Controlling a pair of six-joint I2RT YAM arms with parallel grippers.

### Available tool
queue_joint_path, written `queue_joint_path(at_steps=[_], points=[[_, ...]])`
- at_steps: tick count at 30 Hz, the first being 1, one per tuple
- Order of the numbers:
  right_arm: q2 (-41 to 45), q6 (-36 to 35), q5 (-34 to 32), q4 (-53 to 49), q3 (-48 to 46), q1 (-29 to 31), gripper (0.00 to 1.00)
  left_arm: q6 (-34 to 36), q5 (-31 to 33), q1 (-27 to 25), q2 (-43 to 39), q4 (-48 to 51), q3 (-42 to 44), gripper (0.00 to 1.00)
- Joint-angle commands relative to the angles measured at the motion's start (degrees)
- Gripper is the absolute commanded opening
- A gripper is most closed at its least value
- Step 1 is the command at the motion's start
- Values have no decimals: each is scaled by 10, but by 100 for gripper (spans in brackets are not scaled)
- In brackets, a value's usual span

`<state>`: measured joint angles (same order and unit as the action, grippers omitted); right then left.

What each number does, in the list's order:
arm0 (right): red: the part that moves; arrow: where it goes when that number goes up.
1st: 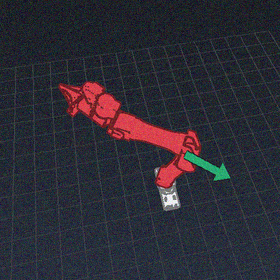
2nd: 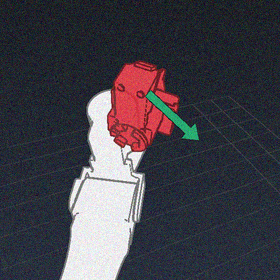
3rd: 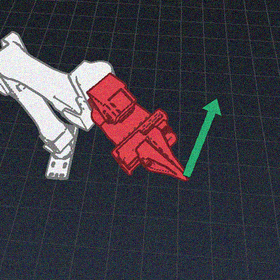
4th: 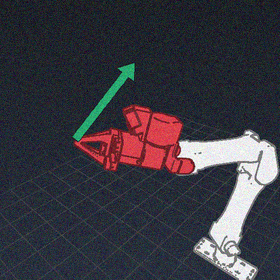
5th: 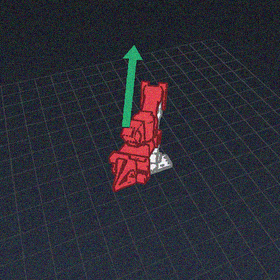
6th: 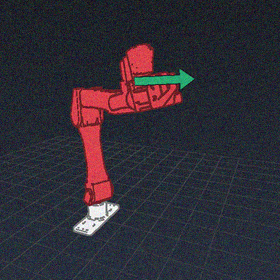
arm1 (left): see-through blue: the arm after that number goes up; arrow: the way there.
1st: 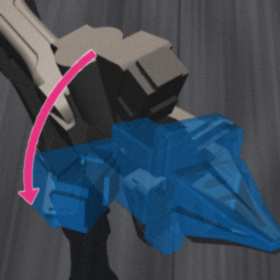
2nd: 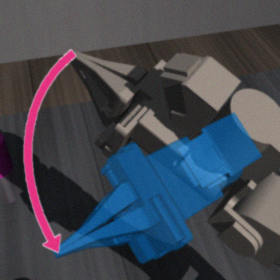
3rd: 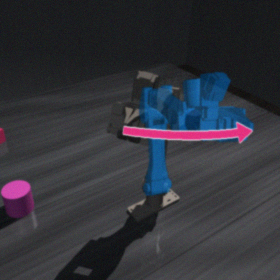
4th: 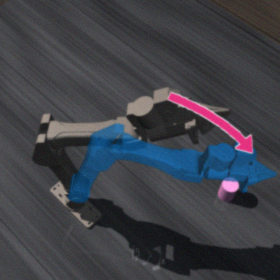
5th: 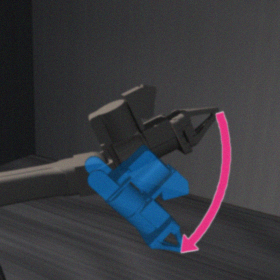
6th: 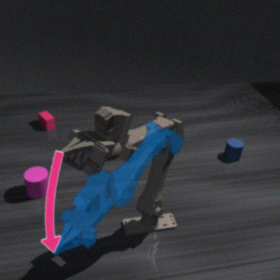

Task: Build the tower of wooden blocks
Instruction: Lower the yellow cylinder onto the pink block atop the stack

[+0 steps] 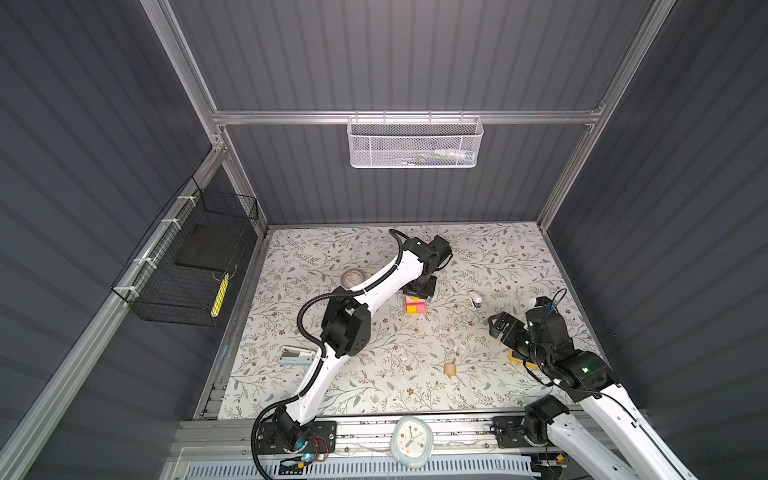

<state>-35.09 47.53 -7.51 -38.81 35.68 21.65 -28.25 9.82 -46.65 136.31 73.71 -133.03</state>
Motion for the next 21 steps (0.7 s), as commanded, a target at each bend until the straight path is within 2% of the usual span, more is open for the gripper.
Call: queue_joint_path(at_steps=[1, 7, 12, 21], points=[[1, -5, -8, 1, -2, -2, 99, -9, -4, 5, 12, 9, -12, 22], [2, -3, -7, -1, -2, -2, 99, -12, -3, 6, 11, 9, -13, 34], [3, -4, -8, -2, -2, -3, 99, -13, -3, 7, 10, 8, -13, 39], [6, -4, -10, -5, -2, -2, 99, -15, -5, 7, 11, 3, -13, 40]])
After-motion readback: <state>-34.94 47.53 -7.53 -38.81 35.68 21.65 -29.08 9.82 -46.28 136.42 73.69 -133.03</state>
